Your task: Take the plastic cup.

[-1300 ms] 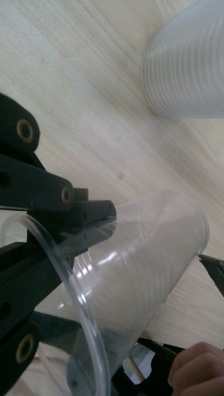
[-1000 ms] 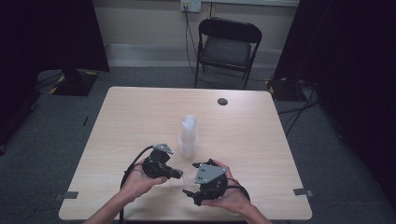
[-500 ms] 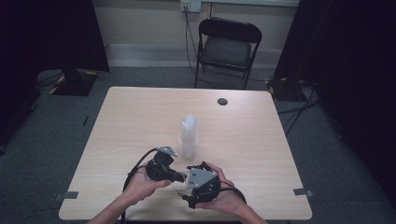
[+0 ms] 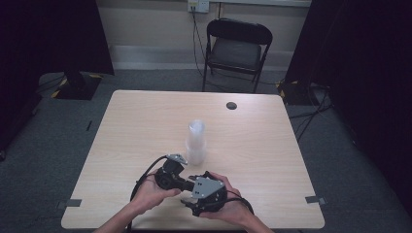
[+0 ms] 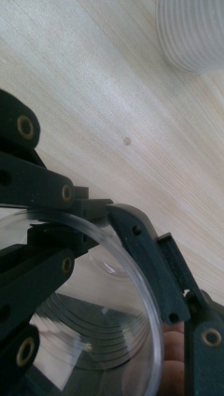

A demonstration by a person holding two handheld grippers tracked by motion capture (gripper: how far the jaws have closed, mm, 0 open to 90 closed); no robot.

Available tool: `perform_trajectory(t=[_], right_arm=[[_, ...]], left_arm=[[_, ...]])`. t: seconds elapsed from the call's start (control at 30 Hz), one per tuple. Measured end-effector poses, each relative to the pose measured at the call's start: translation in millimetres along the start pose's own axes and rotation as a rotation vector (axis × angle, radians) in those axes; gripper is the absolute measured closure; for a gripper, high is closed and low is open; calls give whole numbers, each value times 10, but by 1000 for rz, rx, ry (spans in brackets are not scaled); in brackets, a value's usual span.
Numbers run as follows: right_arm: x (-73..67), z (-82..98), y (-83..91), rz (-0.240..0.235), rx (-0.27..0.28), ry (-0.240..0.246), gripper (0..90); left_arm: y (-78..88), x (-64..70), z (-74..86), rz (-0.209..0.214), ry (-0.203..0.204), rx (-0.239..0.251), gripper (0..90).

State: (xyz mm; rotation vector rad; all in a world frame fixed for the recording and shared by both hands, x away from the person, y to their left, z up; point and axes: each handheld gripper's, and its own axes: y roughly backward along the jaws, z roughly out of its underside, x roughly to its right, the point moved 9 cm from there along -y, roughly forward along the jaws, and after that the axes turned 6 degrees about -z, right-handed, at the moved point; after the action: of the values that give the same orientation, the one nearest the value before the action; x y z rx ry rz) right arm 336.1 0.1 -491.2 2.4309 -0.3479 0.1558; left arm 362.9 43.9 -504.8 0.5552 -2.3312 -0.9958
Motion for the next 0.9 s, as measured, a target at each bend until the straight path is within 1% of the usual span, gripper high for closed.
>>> perform_trajectory(t=[0.03,0.1,0.17,0.2,0.23,0.3,0.33,0.37,0.4,0.43,0.5,0.53,0.6,0.67,0.7,0.77,0.8,0.83,0.87,0.9], right_arm=[[0,-1,-1,-2,2,-5,258],[5,-7,0,0,7,-14,258],[9,-7,4,-1,5,-19,264],[11,-8,5,-3,8,-28,267],[9,-7,7,-10,9,-34,270],[5,-7,8,-12,8,-41,275],[8,-9,10,-12,10,-44,279],[13,-11,13,-10,16,-54,283],[16,-14,14,-18,24,-69,286],[26,-17,19,-26,30,-79,290],[48,-21,38,-28,40,-97,292],[56,-22,48,-30,43,-106,293],[71,-22,65,-28,48,-112,294],[78,-21,75,-23,50,-111,294],[77,-21,82,-25,51,-116,295],[95,-20,93,-13,52,-119,295],[105,-21,99,-11,54,-123,294],[116,-21,105,-10,58,-127,295],[116,-21,105,-10,58,-127,295],[164,-12,120,22,55,-130,295]], left_arm=[[-6,-2,9,1,-5,-7,884],[-16,7,11,16,0,-2,881],[-13,-7,17,-10,-5,-7,881],[-12,-5,20,-9,-4,-9,881],[-9,-5,26,-6,-14,-12,880],[-7,-5,26,-15,-14,-10,877],[0,-4,19,-17,-7,-1,877],[10,-5,13,-8,-11,6,876],[16,-12,8,-11,-11,14,873],[21,-13,-4,-16,1,27,864],[25,-7,-25,-29,8,45,844],[29,-6,-30,-20,-1,50,833],[29,-10,-41,-19,-3,63,813],[35,-9,-57,-16,7,83,795],[40,-17,-66,-24,8,94,783],[50,-16,-76,-23,12,106,770],[67,-28,-83,-38,8,118,759],[84,-32,-103,-40,18,142,745],[84,-32,-103,-40,18,142,726],[108,-36,-116,-35,23,156,714]])
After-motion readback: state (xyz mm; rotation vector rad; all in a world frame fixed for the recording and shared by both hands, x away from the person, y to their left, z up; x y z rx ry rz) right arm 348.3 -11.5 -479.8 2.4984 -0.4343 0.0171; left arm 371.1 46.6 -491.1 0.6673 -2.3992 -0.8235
